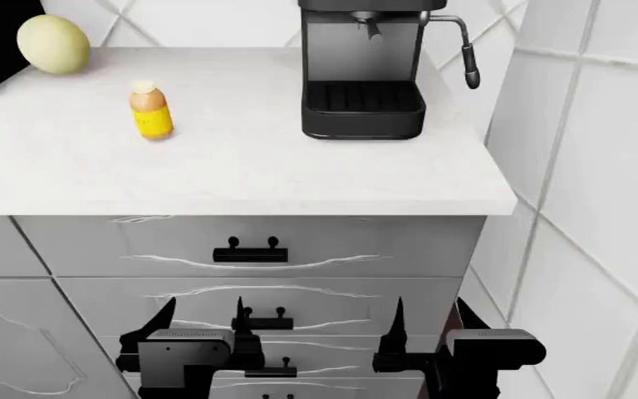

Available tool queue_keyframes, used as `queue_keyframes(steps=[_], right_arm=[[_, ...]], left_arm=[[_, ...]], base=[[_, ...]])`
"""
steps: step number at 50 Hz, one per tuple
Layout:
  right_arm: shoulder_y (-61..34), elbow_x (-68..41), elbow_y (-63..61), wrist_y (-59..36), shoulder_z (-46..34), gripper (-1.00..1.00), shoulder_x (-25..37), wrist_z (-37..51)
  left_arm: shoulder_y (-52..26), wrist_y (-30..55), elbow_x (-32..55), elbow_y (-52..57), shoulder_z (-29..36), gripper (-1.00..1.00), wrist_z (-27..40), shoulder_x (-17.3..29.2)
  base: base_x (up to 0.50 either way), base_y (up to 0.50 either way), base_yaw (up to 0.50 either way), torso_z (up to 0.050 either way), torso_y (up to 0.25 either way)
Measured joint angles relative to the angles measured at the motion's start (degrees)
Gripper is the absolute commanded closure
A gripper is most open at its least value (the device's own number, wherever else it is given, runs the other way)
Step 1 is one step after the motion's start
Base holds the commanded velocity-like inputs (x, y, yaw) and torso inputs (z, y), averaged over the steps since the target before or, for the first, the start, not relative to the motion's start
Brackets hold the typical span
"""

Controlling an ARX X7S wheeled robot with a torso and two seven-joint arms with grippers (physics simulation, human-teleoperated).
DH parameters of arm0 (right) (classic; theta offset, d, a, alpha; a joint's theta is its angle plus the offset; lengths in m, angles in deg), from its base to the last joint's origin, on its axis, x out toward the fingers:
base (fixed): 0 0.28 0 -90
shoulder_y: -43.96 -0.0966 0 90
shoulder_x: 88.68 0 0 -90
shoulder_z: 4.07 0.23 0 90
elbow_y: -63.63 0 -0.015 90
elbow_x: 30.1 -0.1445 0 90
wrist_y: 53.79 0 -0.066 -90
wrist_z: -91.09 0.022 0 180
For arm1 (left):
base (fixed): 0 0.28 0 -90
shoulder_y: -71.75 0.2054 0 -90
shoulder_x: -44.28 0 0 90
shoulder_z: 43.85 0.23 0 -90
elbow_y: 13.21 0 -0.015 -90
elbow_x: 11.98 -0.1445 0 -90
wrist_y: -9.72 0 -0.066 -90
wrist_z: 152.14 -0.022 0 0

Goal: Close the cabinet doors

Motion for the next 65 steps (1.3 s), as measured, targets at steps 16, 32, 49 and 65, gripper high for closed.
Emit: queue_keyframes(steps=[16,32,49,65], right_arm=[[0.4,-1.2,-0.5,-0.2,-2.6,-1.0,1.8,2.8],[0.2,-2.8,0.1,-0.1,-4.3,-1.0,3.4,5.4],[-1.7,-1.4,-2.6,-5.8,-4.8,-1.0,4.6,10.7],[-8.4,2.2,-16.2,-23.0,-3.8,-1.0,6.5,15.1]], left_arm=[[0.2,1.8,1.9,0.3,2.1,-1.0,2.4,1.9],[-0.2,3.4,3.9,1.2,3.6,-1.0,4.2,3.7],[-1.7,6.3,5.0,3.8,4.4,-1.0,5.8,5.7],[-5.9,13.8,5.6,15.2,4.2,-1.0,7.6,8.2]], base=[[0.0,0.0,0.0,0.0,0.0],[0.0,0.0,0.0,0.04,0.006],[0.0,0.0,0.0,0.05,0.009],[0.0,0.0,0.0,0.05,0.009]])
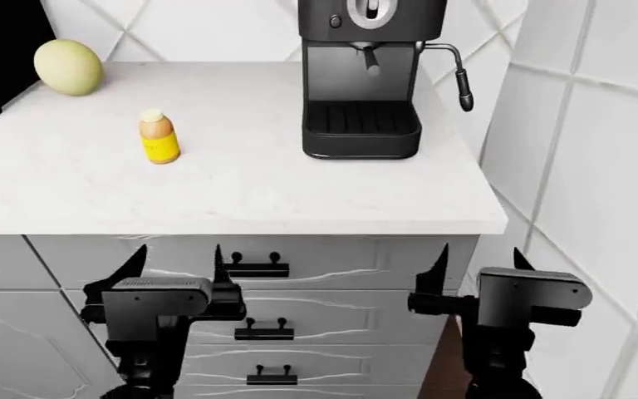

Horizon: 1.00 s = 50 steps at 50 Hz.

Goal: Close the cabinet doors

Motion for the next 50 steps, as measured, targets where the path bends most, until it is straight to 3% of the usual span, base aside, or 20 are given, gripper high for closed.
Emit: queue_keyframes(steps=[28,44,50], right_arm=[[-36.4,1.5,-20.8,-30.1,-3.0,-1.0,5.7,-4.6],[-51.6,1.3,-29.6,-44.7,-4.3,-1.0,6.0,-6.9],[-53.9,1.4,-31.3,-47.0,-4.3,-1.0,6.3,-7.1]], left_arm=[[-38.9,34.9,3.6,22.9,-3.8,-1.0,2.0,5.0],[-53.8,47.5,6.1,30.5,-4.5,-1.0,2.3,6.4],[-56.3,50.2,5.6,31.2,-3.8,-1.0,3.2,7.6]], base=[[0.0,0.0,0.0,0.05,0.009],[0.0,0.0,0.0,0.05,0.003],[0.0,0.0,0.0,0.0,0.0]])
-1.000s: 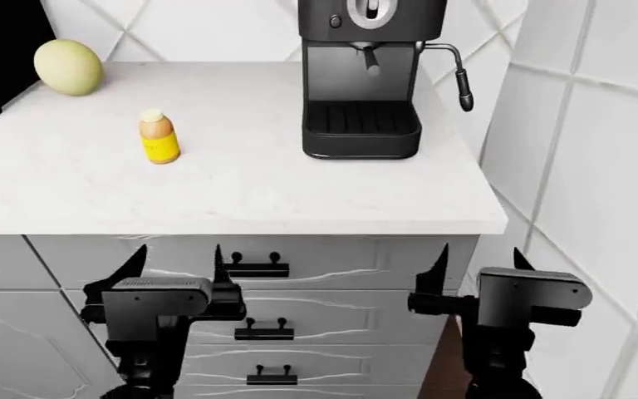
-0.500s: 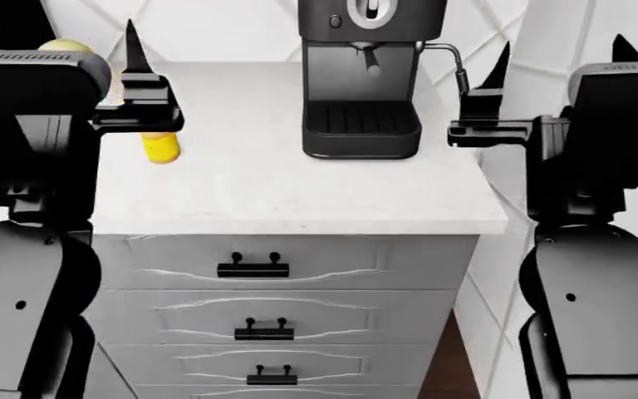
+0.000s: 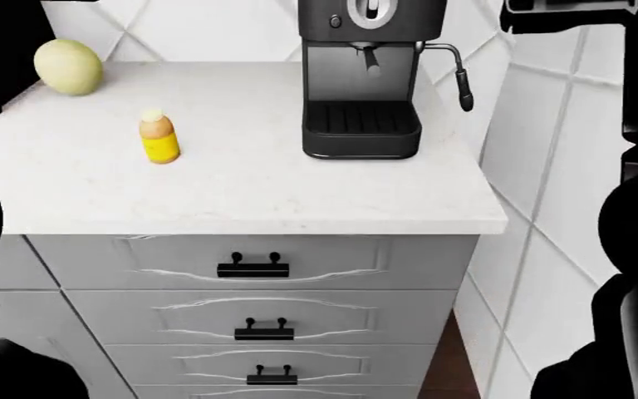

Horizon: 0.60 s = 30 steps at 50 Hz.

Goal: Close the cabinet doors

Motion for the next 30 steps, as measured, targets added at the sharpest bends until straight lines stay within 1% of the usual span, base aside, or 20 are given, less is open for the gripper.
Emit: queue_keyframes(steps=[4,8,21,30], right_arm=[[-0.6,-0.1,-0.5,-0.7,0.2,-1.0,-0.1,-0.1],[-0.8,-0.6,-0.8,-1.0,0.8,-1.0,-0.5,-0.3],[-1.8,-1.4,-1.5,-3.1,3.1,-1.0,-1.4,-0.9],[-2.3,-2.5,-3.0,-5.4,4.4,-1.0,-2.4,-1.7]], left_arm=[[-0.9,0.7,-0.5,0.4,0.3,-1.0,0.8,0.5],[-1.8,1.2,-1.1,0.6,0.0,-1.0,1.5,0.7],[-3.0,1.2,-1.1,1.5,-1.9,-1.0,3.1,-0.3],[-3.7,1.6,-0.7,2.5,-3.3,-1.0,3.4,-0.7]], base=[[0.0,-0.02,0.0,0.0,0.0],[0.0,-0.46,0.0,0.0,0.0],[0.02,0.0,0.0,0.0,0.0],[0.5,0.0,0.0,0.0,0.0]])
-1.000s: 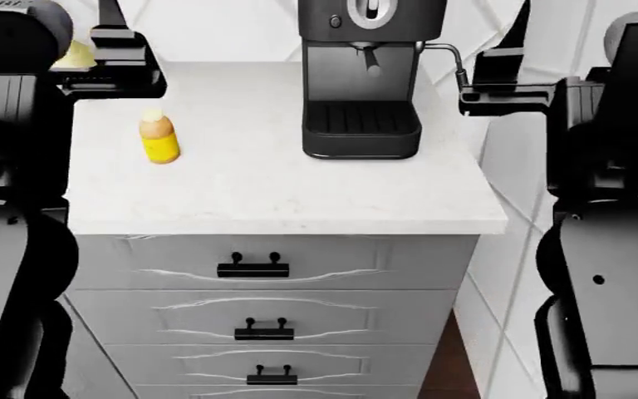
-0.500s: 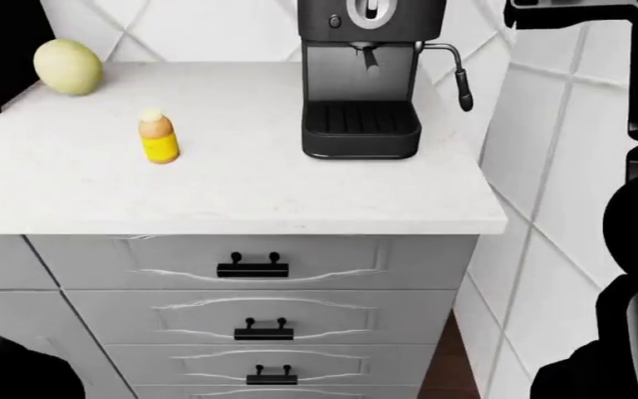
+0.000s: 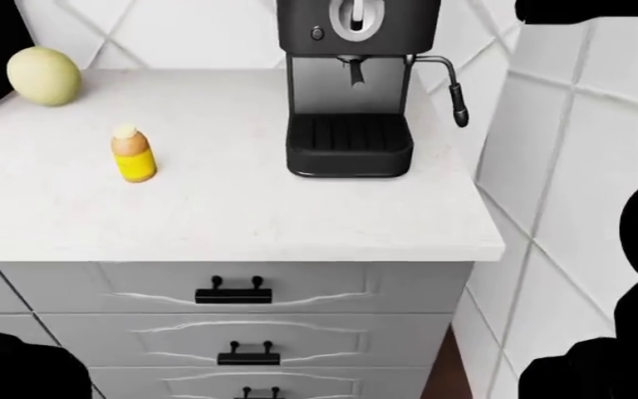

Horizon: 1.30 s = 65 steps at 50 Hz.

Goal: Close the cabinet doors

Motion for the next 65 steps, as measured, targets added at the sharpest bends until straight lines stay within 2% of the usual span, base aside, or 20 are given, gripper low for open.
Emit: queue_keyframes(steps=[31,50,65], right_arm=[[0.7,-1.1,-0.3,-0.7,-0.7,-1.0,0.0,0.3],[-2.4,2.6,2.2,-5.9,-2.9,-1.0,1.7,5.4],[-2.7,3.6,1.3,1.2,-0.8,-1.0,6.8,5.4]], left_arm=[[-2.0,2.1,1.5,1.7,-0.8,-1.0,0.7,-0.4],[-1.7,3.5,2.9,2.6,-2.0,-1.0,0.6,-0.8],[-1.4,3.8,4.0,3.2,-2.4,-1.0,0.4,-1.0]], base=[[0.5,0.0,0.0,0.0,0.0],[0.01,0.0,0.0,0.0,0.0],[0.0,0.0,0.0,0.0,0.0]])
